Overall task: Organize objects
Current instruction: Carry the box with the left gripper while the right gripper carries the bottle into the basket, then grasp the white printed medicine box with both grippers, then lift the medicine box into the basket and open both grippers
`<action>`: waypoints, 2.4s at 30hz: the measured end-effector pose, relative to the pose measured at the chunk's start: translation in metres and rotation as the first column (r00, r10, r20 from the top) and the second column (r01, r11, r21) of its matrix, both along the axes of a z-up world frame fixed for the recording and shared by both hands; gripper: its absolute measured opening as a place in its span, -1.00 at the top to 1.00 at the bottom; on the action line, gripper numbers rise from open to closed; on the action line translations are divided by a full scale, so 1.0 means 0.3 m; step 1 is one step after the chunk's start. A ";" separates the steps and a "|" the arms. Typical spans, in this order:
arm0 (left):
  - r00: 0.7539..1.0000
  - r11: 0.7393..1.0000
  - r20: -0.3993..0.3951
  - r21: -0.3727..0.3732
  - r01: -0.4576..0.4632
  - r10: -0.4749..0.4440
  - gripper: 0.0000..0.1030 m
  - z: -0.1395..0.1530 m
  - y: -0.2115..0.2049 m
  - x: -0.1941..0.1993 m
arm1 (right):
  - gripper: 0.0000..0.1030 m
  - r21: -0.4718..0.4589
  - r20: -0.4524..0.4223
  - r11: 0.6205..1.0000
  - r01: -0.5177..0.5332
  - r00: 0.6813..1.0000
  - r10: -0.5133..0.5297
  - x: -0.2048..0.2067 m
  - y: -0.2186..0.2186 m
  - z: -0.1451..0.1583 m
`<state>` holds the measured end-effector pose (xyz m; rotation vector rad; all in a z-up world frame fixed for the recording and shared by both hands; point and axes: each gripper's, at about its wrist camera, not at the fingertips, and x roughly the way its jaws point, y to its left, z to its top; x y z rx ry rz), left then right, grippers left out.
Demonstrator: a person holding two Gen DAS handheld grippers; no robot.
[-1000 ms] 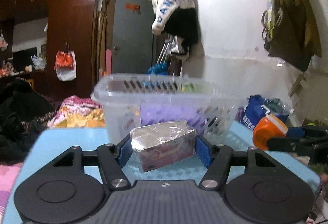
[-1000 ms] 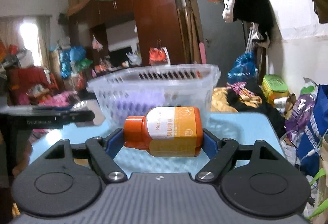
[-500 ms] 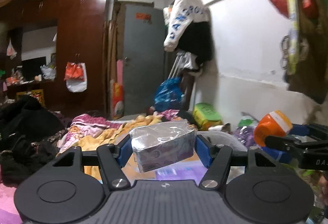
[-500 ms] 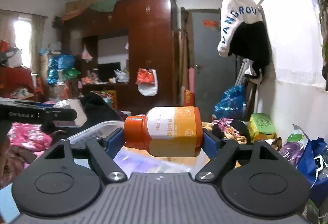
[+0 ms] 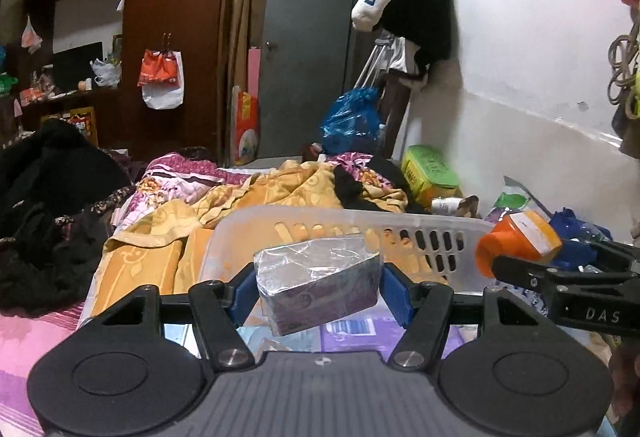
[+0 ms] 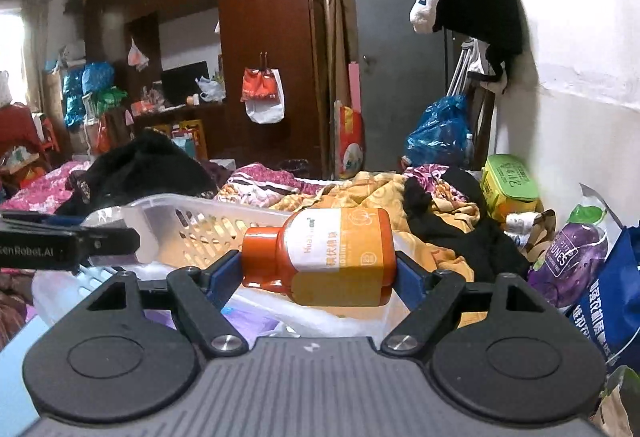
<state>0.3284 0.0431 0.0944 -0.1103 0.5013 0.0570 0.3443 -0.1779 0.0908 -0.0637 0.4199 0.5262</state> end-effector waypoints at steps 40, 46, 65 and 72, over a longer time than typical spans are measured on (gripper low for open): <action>0.896 0.905 0.151 0.157 0.395 -0.417 -0.84 -0.425 -0.072 -0.857 | -0.56 0.043 0.094 0.844 -0.535 0.843 0.529 -0.664 -0.135 -0.413; 0.871 0.876 0.124 0.159 0.456 -0.476 -0.59 -0.477 -0.090 -0.842 | -0.14 0.042 0.090 0.813 -0.581 0.813 0.576 -0.651 -0.115 -0.446; 0.820 0.832 0.141 0.131 0.539 -0.554 -0.06 -0.509 -0.061 -0.842 | 0.34 0.025 0.119 0.773 -0.634 0.769 0.628 -0.701 -0.139 -0.467; 0.803 0.820 0.168 0.079 0.567 -0.571 0.18 -0.515 -0.038 -0.830 | 0.36 0.032 0.121 0.781 -0.623 0.778 0.616 -0.694 -0.158 -0.471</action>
